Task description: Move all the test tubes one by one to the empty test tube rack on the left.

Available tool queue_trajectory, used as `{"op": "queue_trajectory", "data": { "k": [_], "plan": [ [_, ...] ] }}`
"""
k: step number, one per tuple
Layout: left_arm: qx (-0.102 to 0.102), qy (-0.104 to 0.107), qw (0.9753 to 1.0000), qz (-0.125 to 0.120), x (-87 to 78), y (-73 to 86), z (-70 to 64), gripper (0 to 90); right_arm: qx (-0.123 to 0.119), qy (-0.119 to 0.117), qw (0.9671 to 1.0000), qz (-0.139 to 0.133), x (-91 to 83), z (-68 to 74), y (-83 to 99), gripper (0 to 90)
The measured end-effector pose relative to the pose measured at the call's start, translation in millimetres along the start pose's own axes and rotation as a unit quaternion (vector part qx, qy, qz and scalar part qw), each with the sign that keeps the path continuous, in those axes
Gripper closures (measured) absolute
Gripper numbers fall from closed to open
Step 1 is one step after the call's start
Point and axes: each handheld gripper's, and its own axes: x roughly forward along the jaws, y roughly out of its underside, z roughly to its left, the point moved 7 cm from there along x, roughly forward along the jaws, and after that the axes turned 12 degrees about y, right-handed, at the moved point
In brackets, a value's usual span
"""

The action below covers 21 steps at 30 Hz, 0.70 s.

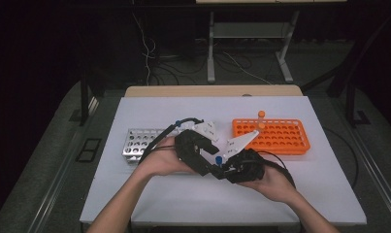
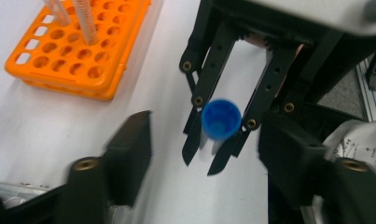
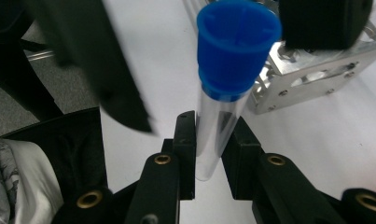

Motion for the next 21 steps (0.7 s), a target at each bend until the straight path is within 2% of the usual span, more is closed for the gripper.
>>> {"op": "queue_trajectory", "data": {
  "k": [5, 8, 13, 18, 21],
  "plan": [
    [0.006, 0.004, 0.9999, 0.013, 2.5, 2.3, -0.4, 64.4, -0.001, -0.005, 1.0000, -0.003, 3.0, 3.1, -2.0, 75.8],
    [0.007, 0.015, 0.9998, 0.010, 1.9, 2.1, -1.3, 73.1, -0.002, -0.004, 1.0000, -0.005, 3.7, 2.9, -2.5, 75.6],
    [0.000, 0.013, 0.9999, 0.003, -3.2, 2.3, 0.5, 73.8, 0.011, -0.003, 0.9998, -0.013, 0.7, 0.3, -3.7, 71.0],
    [-0.006, -0.001, 1.0000, -0.005, -13.0, 3.7, 2.6, 74.0, 0.024, 0.005, 0.9995, -0.021, -6.0, -7.8, -2.3, 62.4],
    [-0.012, -0.011, 0.9999, -0.007, -20.9, 5.9, 5.0, 74.0, 0.041, 0.012, 0.9986, -0.030, -12.6, -14.6, -1.4, 56.6]
  ]
}}
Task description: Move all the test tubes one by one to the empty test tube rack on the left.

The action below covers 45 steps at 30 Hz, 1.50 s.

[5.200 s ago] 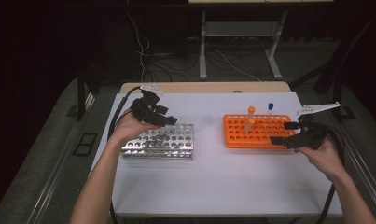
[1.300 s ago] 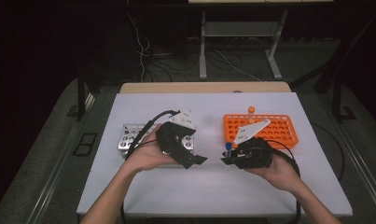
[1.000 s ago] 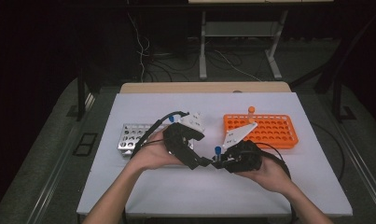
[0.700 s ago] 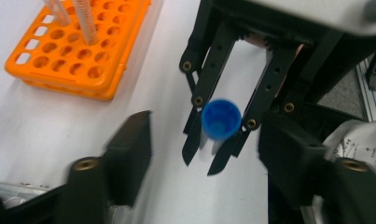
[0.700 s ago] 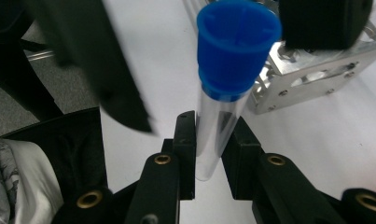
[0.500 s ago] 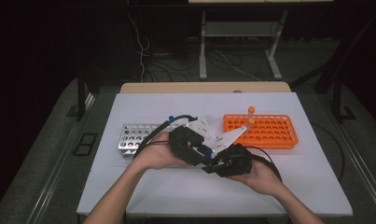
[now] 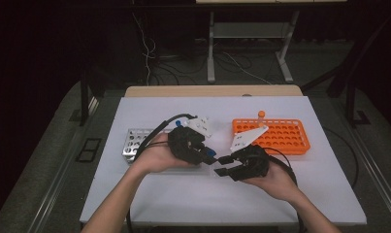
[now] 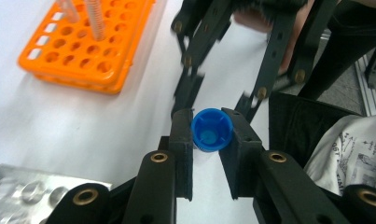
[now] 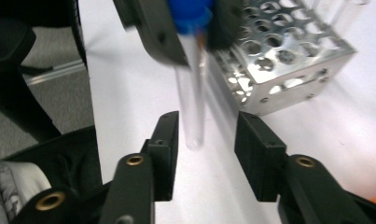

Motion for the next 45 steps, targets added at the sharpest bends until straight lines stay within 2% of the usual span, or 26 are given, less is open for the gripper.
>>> {"op": "queue_trajectory", "data": {
  "k": [9, 13, 14, 16, 18, 19, 30, 40, 45],
  "plan": [
    [-0.016, -0.044, 0.9989, -0.001, -28.3, 9.0, 14.0, 74.1, 0.045, 0.031, 0.9980, -0.032, -20.4, -23.4, 4.1, 33.0],
    [-0.029, -0.068, 0.9973, -0.001, -42.9, 13.9, 23.1, 74.0, 0.066, 0.048, 0.9959, -0.038, -29.2, -33.0, 7.3, 13.7],
    [-0.030, -0.073, 0.9969, 0.000, -47.0, 15.2, 25.5, 74.0, 0.069, 0.050, 0.9956, -0.039, -31.6, -35.2, 8.5, 10.6],
    [-0.039, -0.083, 0.9958, -0.005, -54.0, 17.4, 29.6, 74.0, 0.075, 0.050, 0.9950, -0.042, -36.5, -39.0, 11.1, 10.2],
    [-0.044, -0.095, 0.9945, -0.006, -61.2, 20.3, 34.5, 74.1, 0.085, 0.059, 0.9938, -0.041, -40.6, -44.1, 14.3, 9.0],
    [-0.048, -0.099, 0.9939, -0.008, -64.3, 21.6, 36.6, 74.1, 0.088, 0.059, 0.9935, -0.040, -42.3, -46.2, 16.2, 0.6],
    [-0.078, -0.151, 0.9854, -0.012, -89.2, 34.4, 67.2, 74.2, 0.111, 0.069, 0.9908, -0.038, -55.4, -63.9, 38.6, 0.3],
    [-0.111, -0.175, 0.9780, -0.027, -96.5, 47.4, 99.9, 74.2, 0.127, 0.077, 0.9884, -0.032, -59.1, -72.9, 54.5, 0.3],
    [-0.122, -0.178, 0.9761, -0.025, -92.7, 52.5, 113.2, 74.3, 0.131, 0.078, 0.9878, -0.033, -59.7, -74.6, 58.3, 0.3]
  ]
}}
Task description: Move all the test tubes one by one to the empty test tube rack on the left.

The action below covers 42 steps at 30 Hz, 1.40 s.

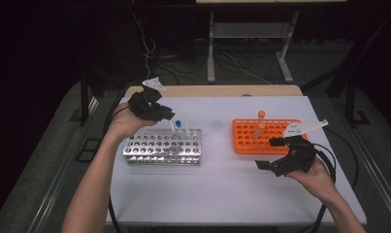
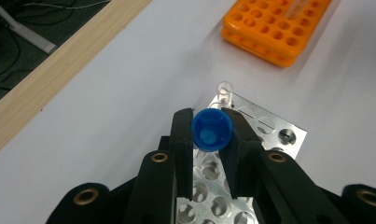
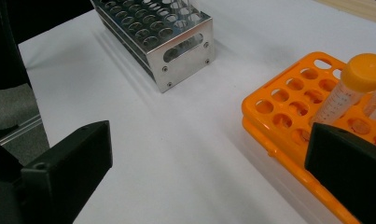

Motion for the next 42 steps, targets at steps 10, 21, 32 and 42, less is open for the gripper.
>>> {"op": "queue_trajectory", "data": {
  "k": [10, 21, 32, 42],
  "plan": [
    [-0.013, 0.004, 0.9998, 0.016, 24.8, 10.0, 12.1, 74.2, 0.003, 0.001, 1.0000, -0.002, 1.0, -2.4, 6.5, 0.3],
    [-0.034, 0.022, 0.9990, 0.016, 38.4, 28.4, 18.5, 73.5, 0.010, 0.009, 0.9999, 0.001, 7.9, -10.5, 10.0, 0.3],
    [-0.058, 0.022, 0.9979, -0.020, 26.9, 30.9, 9.3, 47.8, 0.010, 0.033, 0.9992, 0.023, 28.2, -29.8, 11.9, 0.3],
    [-0.056, 0.026, 0.9964, -0.058, 9.5, 26.0, -16.7, 22.3, 0.015, 0.046, 0.9981, 0.038, 43.5, -45.9, 11.9, 0.4]
  ]
}}
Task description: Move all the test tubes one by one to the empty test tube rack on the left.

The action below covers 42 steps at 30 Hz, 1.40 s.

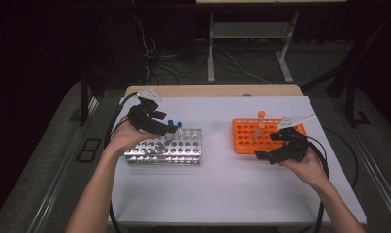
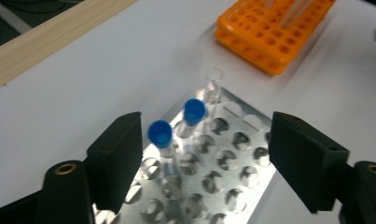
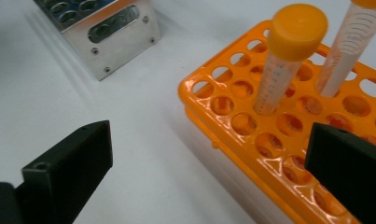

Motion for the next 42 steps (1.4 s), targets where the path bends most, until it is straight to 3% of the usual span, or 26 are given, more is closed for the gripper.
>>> {"op": "queue_trajectory", "data": {
  "k": [9, 12, 14, 21, 29, 36, 38, 42],
  "plan": [
    [0.008, 0.008, 0.9999, -0.005, -0.8, 9.7, -29.8, 4.2, 0.014, 0.013, 0.9998, 0.008, 16.6, -14.5, -1.2, 0.5],
    [0.013, 0.009, 0.9999, -0.002, -0.3, 13.0, -37.3, 0.0, 0.013, 0.012, 0.9998, 0.000, 19.9, -18.1, -2.9, 14.0],
    [0.017, 0.011, 0.9998, -0.006, 0.0, 14.9, -42.4, 0.0, 0.018, 0.014, 0.9997, -0.001, 22.4, -20.2, -3.8, 15.5],
    [0.027, 0.025, 0.9993, -0.008, 5.3, 21.4, -56.6, 0.0, 0.012, 0.024, 0.9996, -0.006, 31.4, -24.2, -5.1, 34.8],
    [0.031, 0.031, 0.9990, -0.006, 12.3, 27.5, -63.8, 0.0, 0.002, 0.038, 0.9992, -0.013, 41.3, -24.6, -7.7, 49.9],
    [0.030, 0.029, 0.9991, -0.006, 12.2, 30.4, -63.4, 0.0, -0.015, 0.056, 0.9982, -0.017, 47.6, -22.9, -8.1, 70.6],
    [0.030, 0.028, 0.9992, -0.005, 12.0, 31.1, -63.0, 0.0, -0.020, 0.068, 0.9973, -0.019, 47.6, -23.4, -8.6, 73.3],
    [0.026, 0.026, 0.9993, -0.004, 12.5, 32.5, -62.6, 0.0, -0.023, 0.066, 0.9973, -0.021, 46.4, -24.4, -9.5, 73.9]
  ]
}}
